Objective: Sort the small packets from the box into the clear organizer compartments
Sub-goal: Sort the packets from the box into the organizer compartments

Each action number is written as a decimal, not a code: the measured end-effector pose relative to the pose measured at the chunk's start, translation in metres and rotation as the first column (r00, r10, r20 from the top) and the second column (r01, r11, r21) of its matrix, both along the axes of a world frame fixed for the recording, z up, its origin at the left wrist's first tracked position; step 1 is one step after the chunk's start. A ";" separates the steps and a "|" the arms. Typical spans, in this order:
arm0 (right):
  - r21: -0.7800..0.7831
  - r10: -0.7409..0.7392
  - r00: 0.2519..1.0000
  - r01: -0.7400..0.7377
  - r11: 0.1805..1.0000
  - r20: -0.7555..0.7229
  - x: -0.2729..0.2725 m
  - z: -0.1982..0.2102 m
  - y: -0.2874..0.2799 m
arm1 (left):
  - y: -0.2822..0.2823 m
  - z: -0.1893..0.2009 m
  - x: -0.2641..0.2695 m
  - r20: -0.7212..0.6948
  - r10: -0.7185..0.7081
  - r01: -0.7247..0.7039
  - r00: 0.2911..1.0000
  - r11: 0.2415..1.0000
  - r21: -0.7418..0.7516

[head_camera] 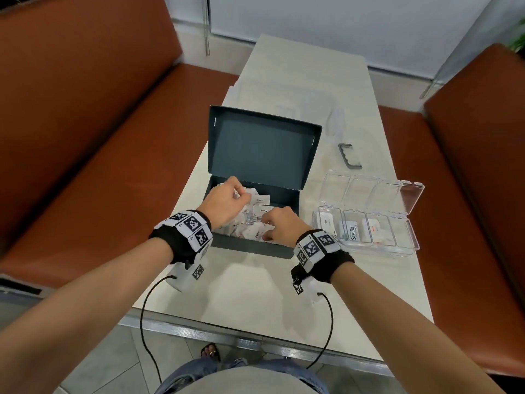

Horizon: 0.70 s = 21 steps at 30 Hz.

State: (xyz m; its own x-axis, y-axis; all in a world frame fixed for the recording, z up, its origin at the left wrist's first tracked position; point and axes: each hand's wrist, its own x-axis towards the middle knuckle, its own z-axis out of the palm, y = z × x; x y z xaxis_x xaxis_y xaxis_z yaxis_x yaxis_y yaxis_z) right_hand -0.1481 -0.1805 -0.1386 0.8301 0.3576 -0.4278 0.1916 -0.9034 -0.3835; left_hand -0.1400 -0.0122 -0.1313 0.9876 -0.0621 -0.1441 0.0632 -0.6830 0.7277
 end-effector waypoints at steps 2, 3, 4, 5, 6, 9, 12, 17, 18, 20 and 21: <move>0.035 -0.023 0.999 0.022 0.999 0.033 0.002 0.000 -0.002 | 0.001 0.000 0.002 -0.061 0.081 -0.086 0.995 0.993 -0.083; 0.039 -0.014 0.998 0.012 0.999 0.056 0.003 0.000 -0.003 | 0.001 0.000 0.002 -0.115 0.102 -0.119 0.988 0.982 -0.150; 0.064 -0.035 0.997 0.030 0.997 0.076 0.005 0.000 -0.004 | 0.002 0.001 0.003 -0.174 0.116 -0.154 0.978 0.962 -0.224; 0.071 -0.039 0.994 0.032 0.997 0.104 0.005 0.004 -0.005 | 0.003 0.001 0.002 -0.228 0.129 -0.194 0.965 0.937 -0.292; 0.087 -0.060 0.993 0.051 0.995 0.100 0.005 0.007 -0.006 | 0.004 0.002 0.002 -0.271 0.141 -0.232 0.952 0.910 -0.342; 0.148 -0.107 0.984 0.086 0.985 0.142 0.009 0.016 -0.011 | 0.007 0.004 -0.001 -0.367 0.200 -0.365 0.908 0.809 -0.461; 0.220 -0.188 0.965 0.146 0.965 0.184 0.015 0.024 -0.020 | 0.010 0.007 -0.005 -0.509 0.213 -0.528 0.834 0.578 -0.623; 0.575 -0.473 0.881 0.394 0.717 -0.014 0.020 0.042 -0.034 | 0.008 0.009 -0.012 -0.563 0.159 -0.578 0.811 0.363 -0.730; 0.648 -0.502 0.857 0.449 0.615 -0.116 0.019 0.047 -0.034 | 0.006 0.010 -0.013 -0.557 0.150 -0.569 0.817 0.368 -0.736; 0.719 -0.489 0.828 0.515 0.467 -0.275 0.017 0.054 -0.033 | -0.001 0.011 -0.014 -0.558 0.131 -0.565 0.819 0.350 -0.747; 0.729 -0.475 0.823 0.527 0.437 -0.311 0.015 0.057 -0.031 | -0.008 0.013 -0.015 -0.571 0.124 -0.577 0.811 0.325 -0.749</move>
